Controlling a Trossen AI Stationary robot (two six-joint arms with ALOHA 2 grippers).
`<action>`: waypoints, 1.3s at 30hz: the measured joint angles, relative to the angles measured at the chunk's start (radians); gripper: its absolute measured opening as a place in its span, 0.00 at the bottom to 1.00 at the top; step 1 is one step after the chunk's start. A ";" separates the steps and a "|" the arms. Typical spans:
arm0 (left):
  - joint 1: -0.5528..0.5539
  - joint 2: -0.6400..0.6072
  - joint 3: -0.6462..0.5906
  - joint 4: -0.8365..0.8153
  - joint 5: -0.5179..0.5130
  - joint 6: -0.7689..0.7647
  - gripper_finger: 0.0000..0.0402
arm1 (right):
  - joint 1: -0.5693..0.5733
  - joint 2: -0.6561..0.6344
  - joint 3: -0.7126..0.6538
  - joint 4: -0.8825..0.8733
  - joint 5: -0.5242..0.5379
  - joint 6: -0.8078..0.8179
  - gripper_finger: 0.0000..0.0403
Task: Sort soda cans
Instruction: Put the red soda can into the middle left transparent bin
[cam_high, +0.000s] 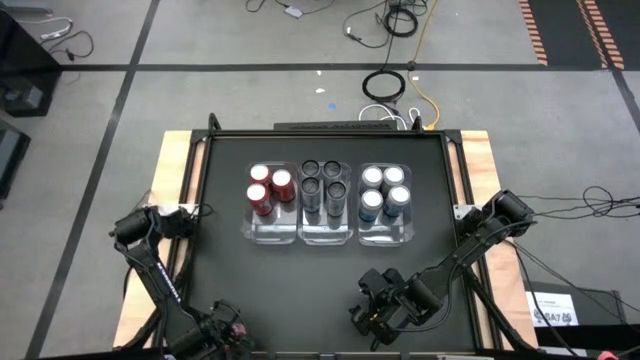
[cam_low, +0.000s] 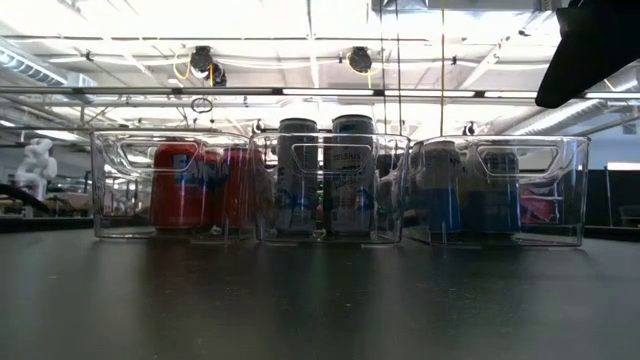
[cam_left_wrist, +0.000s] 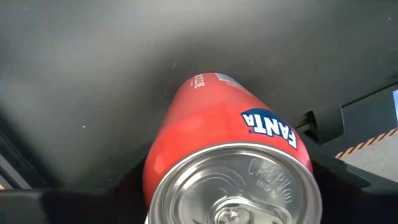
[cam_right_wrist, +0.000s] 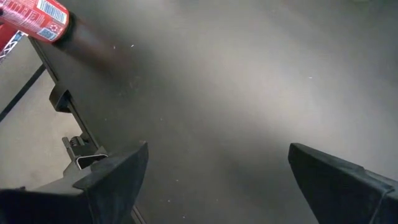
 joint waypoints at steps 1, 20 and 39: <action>0.000 0.000 0.000 0.000 -0.001 -0.001 0.78 | 0.000 0.000 0.000 0.000 0.000 0.000 0.95; 0.136 -0.090 0.000 -0.142 -0.022 0.259 0.83 | 0.000 0.000 0.000 0.000 0.005 0.001 0.95; 0.774 -0.473 0.043 -0.205 -0.125 1.233 0.84 | -0.040 0.000 0.000 0.000 0.040 0.142 0.95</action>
